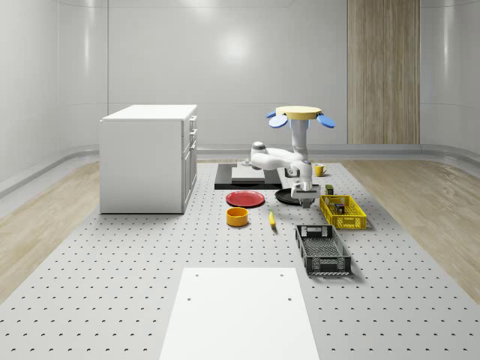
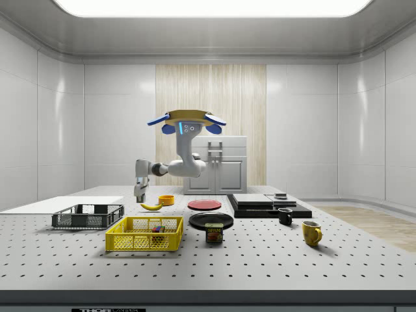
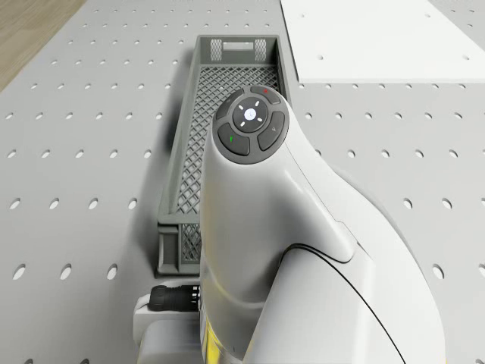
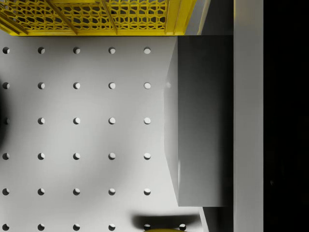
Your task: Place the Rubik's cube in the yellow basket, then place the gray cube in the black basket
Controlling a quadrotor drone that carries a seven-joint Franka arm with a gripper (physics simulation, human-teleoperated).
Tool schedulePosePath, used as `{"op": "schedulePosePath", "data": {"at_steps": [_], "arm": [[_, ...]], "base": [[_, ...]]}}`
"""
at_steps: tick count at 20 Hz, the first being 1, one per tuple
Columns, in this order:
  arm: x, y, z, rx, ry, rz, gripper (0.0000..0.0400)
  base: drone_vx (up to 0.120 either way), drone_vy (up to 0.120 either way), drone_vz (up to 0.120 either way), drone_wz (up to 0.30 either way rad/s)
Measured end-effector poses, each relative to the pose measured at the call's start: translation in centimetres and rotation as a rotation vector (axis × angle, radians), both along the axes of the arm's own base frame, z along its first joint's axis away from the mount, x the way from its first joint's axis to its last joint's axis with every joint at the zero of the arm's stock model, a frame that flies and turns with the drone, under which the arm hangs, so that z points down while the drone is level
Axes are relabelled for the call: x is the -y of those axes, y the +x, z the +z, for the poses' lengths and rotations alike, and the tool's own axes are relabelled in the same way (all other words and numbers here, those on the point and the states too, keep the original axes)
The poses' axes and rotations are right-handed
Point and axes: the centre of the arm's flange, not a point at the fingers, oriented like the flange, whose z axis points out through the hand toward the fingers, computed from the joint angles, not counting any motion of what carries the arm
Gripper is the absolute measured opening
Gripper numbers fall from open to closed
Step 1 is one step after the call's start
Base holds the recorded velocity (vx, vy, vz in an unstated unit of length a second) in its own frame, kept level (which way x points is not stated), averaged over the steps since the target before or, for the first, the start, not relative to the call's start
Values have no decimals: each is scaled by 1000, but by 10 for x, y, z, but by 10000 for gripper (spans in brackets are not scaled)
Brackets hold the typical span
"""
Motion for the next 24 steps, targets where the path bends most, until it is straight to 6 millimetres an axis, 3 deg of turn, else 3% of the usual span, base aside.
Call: {"op": "schedulePosePath", "data": {"at_steps": [3, 24], "arm": [[0, 0, 0, 0, 0, 0, 250], [0, 0, 0, 0, 0, 0, 250]], "base": [[120, 93, 0, 0], [120, 0, 0, 0]]}}
